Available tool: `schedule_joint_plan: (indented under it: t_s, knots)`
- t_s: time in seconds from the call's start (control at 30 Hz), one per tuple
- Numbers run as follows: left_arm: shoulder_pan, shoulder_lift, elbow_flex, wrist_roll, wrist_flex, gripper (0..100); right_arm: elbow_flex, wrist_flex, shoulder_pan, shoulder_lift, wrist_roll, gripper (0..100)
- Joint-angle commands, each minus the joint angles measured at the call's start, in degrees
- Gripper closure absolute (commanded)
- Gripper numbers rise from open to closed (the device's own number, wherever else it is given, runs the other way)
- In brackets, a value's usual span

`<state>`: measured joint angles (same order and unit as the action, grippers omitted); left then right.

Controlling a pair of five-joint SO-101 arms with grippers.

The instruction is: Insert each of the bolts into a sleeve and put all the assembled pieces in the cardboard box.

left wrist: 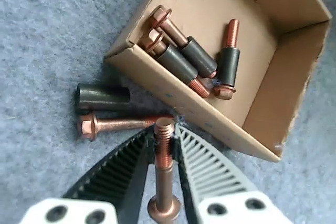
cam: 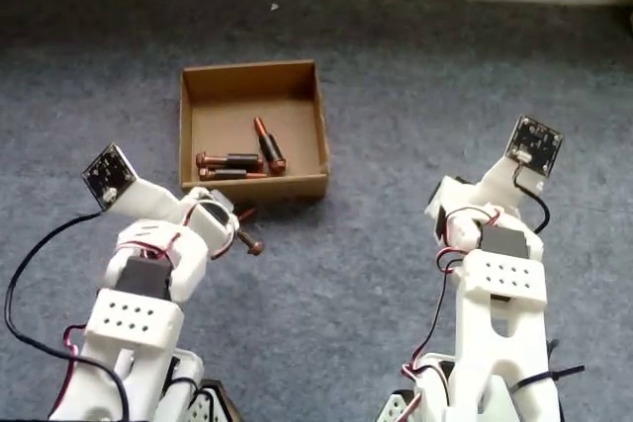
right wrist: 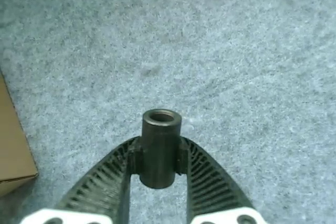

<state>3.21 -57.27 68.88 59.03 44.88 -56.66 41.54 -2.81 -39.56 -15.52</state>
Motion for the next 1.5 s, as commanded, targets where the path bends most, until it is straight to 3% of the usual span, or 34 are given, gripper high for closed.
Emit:
schedule_joint_plan:
  t_s: [0.0,0.07,0.13,0.33,0.5,0.83,0.97,1.07,1.27,1.47]
  knots:
    - [0.9,-9.1,0.9,0.5,0.9,66,0.4,-1.2,0.5,-1.9,0.2,99.5]
    - [0.9,-11.7,0.9,0.4,3.2,62,0.4,-1.2,0.5,-1.9,0.2,99.5]
    - [0.9,-13.1,0.9,0.3,4.6,63,0.4,-1.2,0.5,-1.9,0.2,99.5]
    - [0.7,-13.3,0.5,-9.0,4.8,80,0.4,-1.2,0.5,-1.8,0.2,99.5]
    - [0.6,-13.3,0.4,-24.4,4.7,90,0.4,-1.2,0.5,-1.7,0.2,99.5]
    - [-2.9,-13.3,0.4,-63.2,4.7,91,0.4,-1.2,0.5,-1.7,0.2,99.5]
    - [-2.4,-13.1,-2.4,-65.9,5.5,91,0.4,-1.2,0.5,-1.7,0.2,99.5]
    - [-1.0,-12.9,-7.0,-69.4,11.2,91,0.4,-1.2,0.5,-1.7,0.2,99.5]
    - [3.9,0.2,-19.4,-77.8,19.8,91,0.4,-1.2,0.5,-1.7,0.2,99.5]
    - [4.4,19.5,-31.3,-99.3,26.0,91,0.4,-1.2,0.5,-1.7,0.2,99.5]
